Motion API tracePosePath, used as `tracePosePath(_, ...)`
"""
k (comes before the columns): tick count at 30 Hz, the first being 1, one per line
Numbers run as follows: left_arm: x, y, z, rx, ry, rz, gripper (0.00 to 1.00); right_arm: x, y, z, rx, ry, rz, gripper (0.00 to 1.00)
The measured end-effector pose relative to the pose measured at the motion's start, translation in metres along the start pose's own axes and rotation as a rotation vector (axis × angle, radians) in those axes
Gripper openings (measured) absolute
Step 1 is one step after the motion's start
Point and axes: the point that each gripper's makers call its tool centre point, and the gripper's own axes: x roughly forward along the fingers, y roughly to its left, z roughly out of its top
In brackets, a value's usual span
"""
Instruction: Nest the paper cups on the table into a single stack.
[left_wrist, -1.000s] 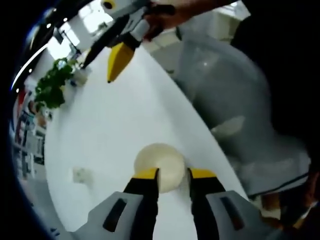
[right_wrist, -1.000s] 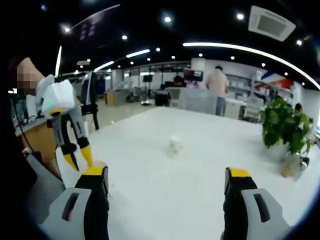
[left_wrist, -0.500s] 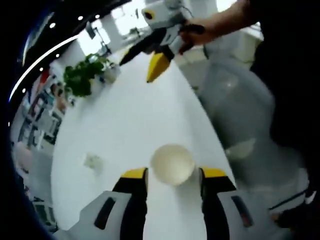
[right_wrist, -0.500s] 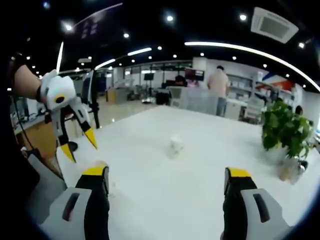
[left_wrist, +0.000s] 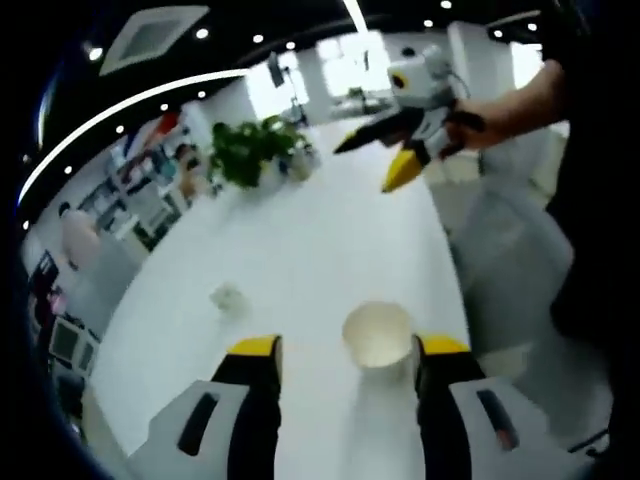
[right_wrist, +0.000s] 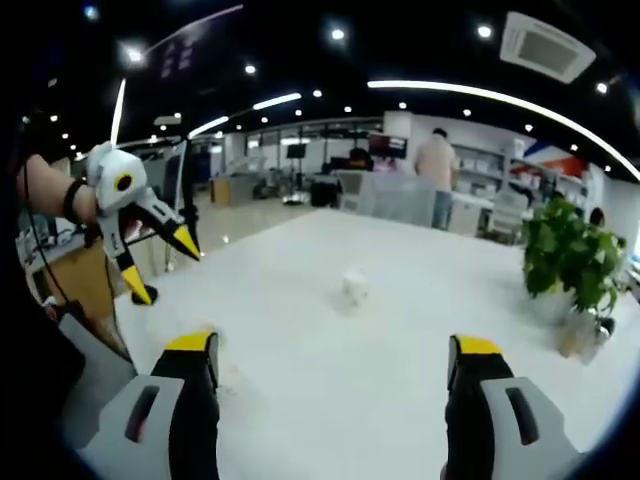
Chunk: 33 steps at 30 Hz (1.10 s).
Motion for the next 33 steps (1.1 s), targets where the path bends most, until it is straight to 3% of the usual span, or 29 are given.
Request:
tracePosePath(3, -0.004, 0.003, 0.002, -0.016, -0.033, 0.022, 0.55, 0.0, 0.0, 0.0, 0.007, 0.002, -0.001, 0.93)
tracePosePath(8, -0.012, 0.009, 0.008, -0.122, -0.113, 0.077, 0.62, 0.001, 0.004, 0.002, 0.0, 0.005, 0.007, 0.93)
tracePosePath(12, -0.019, 0.015, 0.008, -0.156, -0.137, 0.119, 0.71, 0.002, 0.006, 0.0, -0.003, 0.019, 0.017, 0.93)
tracePosePath(16, -0.027, 0.016, 0.006, -0.156, -0.163, 0.144, 0.7, 0.002, 0.008, 0.003, -0.013, 0.023, 0.022, 0.92)
tracePosePath(19, -0.035, 0.021, 0.005, -0.218, -0.203, 0.175, 0.72, 0.005, 0.009, 0.003, -0.016, 0.031, 0.028, 0.92)
tracePosePath(33, -0.04, 0.01, -0.003, -0.25, -0.257, 0.179, 0.9, 0.02, 0.013, 0.005, -0.033, 0.052, 0.051, 0.92)
